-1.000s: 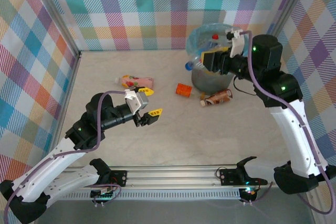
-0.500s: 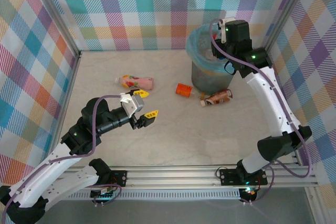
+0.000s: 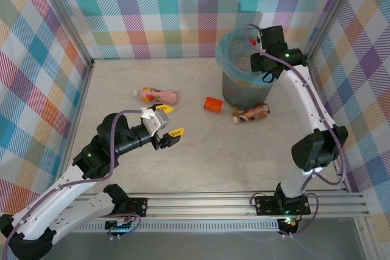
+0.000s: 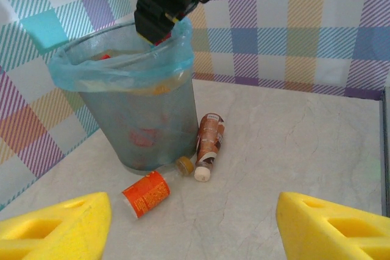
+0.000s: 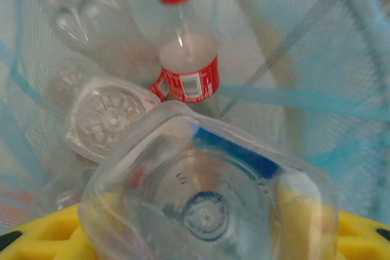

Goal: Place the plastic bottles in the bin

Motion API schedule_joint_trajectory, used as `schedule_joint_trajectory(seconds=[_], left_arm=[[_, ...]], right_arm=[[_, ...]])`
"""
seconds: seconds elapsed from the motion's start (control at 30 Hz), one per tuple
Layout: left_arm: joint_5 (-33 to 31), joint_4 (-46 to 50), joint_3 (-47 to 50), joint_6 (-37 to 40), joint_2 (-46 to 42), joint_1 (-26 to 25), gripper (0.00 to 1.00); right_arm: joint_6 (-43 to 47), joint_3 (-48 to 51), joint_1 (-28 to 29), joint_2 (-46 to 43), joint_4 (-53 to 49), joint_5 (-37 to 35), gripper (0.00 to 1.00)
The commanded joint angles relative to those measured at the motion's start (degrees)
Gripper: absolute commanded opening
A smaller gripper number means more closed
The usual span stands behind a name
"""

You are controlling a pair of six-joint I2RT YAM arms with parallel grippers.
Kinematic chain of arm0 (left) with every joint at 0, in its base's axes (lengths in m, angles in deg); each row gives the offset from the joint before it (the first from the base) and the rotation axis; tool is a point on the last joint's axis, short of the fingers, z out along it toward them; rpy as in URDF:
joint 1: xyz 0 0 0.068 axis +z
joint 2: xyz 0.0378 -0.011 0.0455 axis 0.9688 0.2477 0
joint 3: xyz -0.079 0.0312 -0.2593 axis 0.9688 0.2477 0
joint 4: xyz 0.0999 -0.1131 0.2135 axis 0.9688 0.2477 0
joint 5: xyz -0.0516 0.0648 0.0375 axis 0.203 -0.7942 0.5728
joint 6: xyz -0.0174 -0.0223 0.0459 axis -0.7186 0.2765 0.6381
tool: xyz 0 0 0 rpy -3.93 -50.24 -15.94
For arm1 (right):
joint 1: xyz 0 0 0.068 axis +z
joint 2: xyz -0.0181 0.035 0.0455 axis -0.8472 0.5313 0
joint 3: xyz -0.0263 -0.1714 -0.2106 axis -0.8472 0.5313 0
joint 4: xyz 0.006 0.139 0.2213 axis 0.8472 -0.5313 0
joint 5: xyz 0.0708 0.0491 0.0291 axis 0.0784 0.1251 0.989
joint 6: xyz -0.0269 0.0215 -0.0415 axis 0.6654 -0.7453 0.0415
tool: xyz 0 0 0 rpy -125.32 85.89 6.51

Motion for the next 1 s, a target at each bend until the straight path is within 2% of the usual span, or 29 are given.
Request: schedule_joint_trajectory(seconds=[0.0, 0.33, 0.53, 0.7, 0.97], left_arm=[[-0.7, -0.2, 0.7, -0.3, 0.1, -0.2, 0.72], [-0.9, 0.0, 0.7, 0.1, 1.0, -0.1, 0.72], [-1.5, 0.4, 0.5, 0.3, 0.9, -0.1, 0.72], [-2.3, 0.2, 0.4, 0.4, 0.9, 0.0, 0.72], [-7.5, -2.0, 0.4, -2.9, 2.0, 0.9, 0.74]], right_arm=[[-1.3, -1.0, -0.8, 0.9, -2.1, 3.0, 0.56], [-2.0, 0.3, -3.6, 7.6, -0.3, 6.0, 0.61], [-3.3, -2.5, -4.2, 10.9, -1.4, 8.0, 0.69], [-5.4, -4.5, -4.2, 8.3, -0.9, 11.4, 0.79], [-7.7, -5.5, -4.2, -0.3, 1.0, 12.3, 0.85]])
